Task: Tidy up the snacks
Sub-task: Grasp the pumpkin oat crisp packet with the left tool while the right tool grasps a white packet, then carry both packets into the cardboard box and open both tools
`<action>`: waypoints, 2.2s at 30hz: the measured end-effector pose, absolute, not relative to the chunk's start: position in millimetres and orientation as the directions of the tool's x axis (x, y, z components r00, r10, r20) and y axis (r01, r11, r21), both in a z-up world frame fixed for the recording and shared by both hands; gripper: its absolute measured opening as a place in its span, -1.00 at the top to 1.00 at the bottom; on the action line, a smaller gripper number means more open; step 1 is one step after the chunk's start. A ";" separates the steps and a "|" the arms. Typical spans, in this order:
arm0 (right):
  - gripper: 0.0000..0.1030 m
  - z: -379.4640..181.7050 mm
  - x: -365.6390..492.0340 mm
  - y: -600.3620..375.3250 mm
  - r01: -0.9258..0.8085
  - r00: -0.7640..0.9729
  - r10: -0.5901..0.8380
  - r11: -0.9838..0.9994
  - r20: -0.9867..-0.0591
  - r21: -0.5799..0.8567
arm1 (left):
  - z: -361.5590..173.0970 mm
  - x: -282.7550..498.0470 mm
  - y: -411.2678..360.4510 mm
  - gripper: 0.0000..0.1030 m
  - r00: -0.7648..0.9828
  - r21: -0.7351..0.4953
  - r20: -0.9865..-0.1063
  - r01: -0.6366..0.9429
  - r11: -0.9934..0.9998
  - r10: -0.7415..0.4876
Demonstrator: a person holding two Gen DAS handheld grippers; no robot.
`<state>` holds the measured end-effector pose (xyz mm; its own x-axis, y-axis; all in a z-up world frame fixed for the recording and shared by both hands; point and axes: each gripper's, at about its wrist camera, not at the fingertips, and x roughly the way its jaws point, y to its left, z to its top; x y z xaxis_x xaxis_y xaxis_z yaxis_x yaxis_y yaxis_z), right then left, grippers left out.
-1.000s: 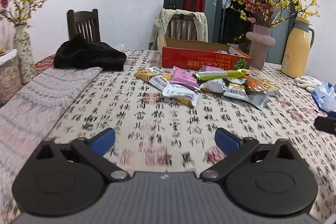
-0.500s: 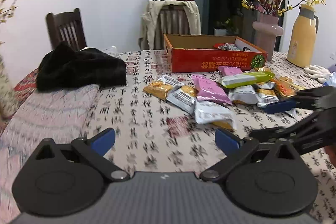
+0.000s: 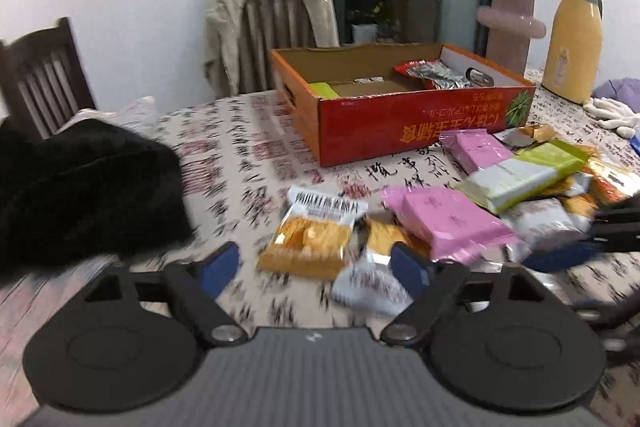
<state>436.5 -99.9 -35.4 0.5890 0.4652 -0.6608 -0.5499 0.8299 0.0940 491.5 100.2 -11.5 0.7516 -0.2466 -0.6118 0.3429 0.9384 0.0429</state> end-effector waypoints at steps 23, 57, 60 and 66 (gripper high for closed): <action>0.15 4.7 366.7 -190.1 -0.449 0.702 0.457 0.879 -0.546 0.159 | 10.4 472.9 88.7 0.12 0.789 0.049 -0.602 0.190 0.981 -0.123; 0.15 19.3 198.5 -299.4 -0.283 0.833 0.324 0.946 -0.449 0.157 | 33.0 191.7 4.0 0.11 0.838 -0.129 -0.514 0.137 0.982 -0.184; 0.15 26.1 213.0 -299.8 -0.288 0.834 0.333 0.943 -0.439 0.169 | 43.7 214.8 9.0 0.11 0.837 -0.143 -0.508 0.150 0.978 -0.202; 0.15 54.5 274.9 -294.7 -0.307 0.828 0.345 0.939 -0.443 0.157 | 77.4 295.7 11.7 0.11 0.846 -0.125 -0.462 0.235 0.964 -0.266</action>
<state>274.9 -294.7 54.5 0.8277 0.3451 -0.4425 -0.3073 0.9385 0.1572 295.7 11.7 77.4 0.8458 -0.2663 -0.4623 0.2352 0.9639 -0.1248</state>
